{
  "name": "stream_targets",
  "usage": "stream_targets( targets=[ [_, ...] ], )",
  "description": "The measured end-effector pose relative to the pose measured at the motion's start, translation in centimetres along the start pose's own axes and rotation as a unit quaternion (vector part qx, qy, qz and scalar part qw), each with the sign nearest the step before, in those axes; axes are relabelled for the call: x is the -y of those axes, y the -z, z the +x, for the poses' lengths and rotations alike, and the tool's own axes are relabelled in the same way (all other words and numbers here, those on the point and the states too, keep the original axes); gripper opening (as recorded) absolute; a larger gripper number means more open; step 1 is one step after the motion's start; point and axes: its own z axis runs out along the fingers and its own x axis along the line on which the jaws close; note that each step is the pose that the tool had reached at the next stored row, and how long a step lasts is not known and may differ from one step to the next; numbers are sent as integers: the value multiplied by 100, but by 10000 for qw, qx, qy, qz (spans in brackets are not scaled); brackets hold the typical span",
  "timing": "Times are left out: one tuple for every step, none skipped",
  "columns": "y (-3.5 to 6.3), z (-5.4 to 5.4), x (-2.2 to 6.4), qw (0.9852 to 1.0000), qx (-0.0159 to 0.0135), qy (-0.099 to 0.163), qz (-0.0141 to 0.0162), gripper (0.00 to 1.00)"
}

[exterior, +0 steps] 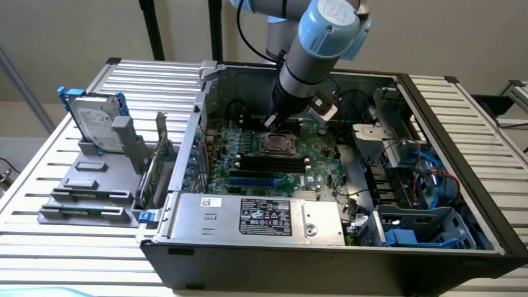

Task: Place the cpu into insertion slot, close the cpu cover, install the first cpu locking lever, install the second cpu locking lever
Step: 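Install the first cpu locking lever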

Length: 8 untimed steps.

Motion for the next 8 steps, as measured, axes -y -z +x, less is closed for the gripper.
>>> stream_targets(
  targets=[
    [-1,-2,2,10000,-2,0,2,11],
    [0,-3,2,10000,-3,1,3,11],
    [0,-3,3,10000,-4,1,4,11],
    [0,-3,3,10000,-5,1,5,11],
    [-1,-3,3,10000,-7,1,6,11],
    [0,-3,3,10000,-7,1,6,11],
    [-1,-3,3,10000,-8,1,7,11],
    [-1,-3,3,10000,-8,1,7,11]
  ],
)
